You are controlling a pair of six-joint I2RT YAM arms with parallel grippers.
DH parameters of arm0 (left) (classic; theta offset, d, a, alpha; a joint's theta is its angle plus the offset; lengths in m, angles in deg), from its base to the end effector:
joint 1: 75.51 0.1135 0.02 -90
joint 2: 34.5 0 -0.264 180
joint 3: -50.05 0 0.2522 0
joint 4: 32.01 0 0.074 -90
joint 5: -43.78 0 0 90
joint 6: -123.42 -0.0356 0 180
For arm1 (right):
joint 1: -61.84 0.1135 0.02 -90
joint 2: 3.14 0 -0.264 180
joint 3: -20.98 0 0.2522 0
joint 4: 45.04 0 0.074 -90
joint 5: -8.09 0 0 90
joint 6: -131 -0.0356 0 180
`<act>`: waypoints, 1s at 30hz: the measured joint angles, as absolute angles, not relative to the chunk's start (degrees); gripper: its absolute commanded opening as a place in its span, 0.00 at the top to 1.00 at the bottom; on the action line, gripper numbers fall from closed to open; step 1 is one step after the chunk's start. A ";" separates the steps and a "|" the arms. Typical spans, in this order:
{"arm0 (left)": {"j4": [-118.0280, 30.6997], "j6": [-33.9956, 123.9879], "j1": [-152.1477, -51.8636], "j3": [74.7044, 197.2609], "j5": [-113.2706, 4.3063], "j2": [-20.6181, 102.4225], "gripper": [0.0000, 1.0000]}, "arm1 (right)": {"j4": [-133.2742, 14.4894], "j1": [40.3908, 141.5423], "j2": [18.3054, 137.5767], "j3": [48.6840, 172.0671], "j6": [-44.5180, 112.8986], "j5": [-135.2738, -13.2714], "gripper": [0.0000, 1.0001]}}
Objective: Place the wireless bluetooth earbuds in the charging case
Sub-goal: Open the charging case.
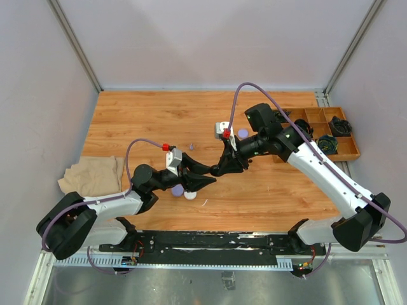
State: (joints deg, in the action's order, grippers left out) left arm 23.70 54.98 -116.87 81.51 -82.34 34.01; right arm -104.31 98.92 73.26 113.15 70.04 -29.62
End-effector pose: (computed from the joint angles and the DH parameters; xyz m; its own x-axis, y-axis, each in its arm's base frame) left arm 0.1527 -0.1624 0.2401 -0.1268 -0.2838 -0.9505 0.9745 0.1430 -0.1728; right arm 0.1985 0.1853 0.3727 -0.0789 -0.4318 -0.8985 -0.9893 -0.0773 0.1240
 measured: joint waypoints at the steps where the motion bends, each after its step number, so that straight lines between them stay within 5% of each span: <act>1: 23.70 55.04 -116.87 81.48 -82.36 34.16 0.56 | -104.31 98.92 73.26 113.20 70.04 -29.62 0.99; 30: 24.45 56.03 -116.87 81.75 -83.48 34.60 0.63 | -105.41 101.11 75.60 114.14 70.06 -30.45 0.99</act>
